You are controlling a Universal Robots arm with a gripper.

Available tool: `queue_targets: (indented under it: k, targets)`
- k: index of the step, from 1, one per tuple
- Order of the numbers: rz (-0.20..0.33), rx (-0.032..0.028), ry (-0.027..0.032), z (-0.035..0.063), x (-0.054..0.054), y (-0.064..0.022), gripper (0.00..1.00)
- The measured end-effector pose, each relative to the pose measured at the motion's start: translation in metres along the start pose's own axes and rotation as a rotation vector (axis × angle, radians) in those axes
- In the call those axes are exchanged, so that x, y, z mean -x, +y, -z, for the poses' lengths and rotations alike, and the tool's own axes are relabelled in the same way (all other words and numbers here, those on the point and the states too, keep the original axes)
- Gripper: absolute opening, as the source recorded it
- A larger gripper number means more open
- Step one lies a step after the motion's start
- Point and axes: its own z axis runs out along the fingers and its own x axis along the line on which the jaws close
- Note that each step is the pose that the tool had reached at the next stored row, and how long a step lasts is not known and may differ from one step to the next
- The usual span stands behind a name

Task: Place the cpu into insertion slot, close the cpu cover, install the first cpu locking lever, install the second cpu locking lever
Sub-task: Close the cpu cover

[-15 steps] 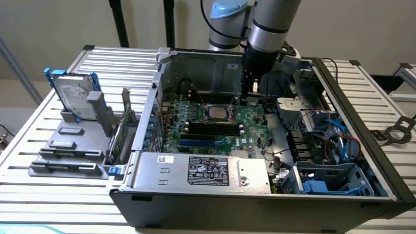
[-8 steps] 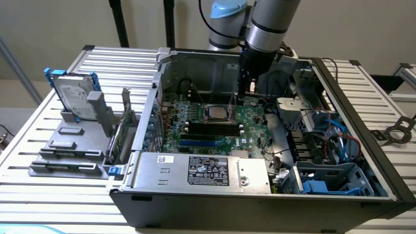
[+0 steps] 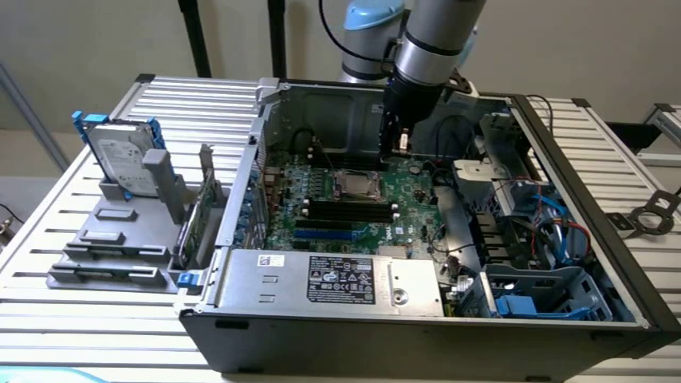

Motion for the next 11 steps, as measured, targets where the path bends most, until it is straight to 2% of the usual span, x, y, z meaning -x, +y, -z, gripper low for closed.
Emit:
queue_targets:
  k: [2, 5, 8, 11]
  targets:
    - [0.001, -0.0003, 0.0031, -0.0013, 0.0, -0.007, 0.11]
    - [0.001, -0.0035, 0.004, -0.0044, 0.0, -0.0191, 0.11]
    - [0.001, -0.0095, 0.0039, -0.0074, 0.0, -0.0289, 0.11]
    - [0.002, -0.018, 0.0045, -0.0097, 0.0, -0.0371, 0.11]
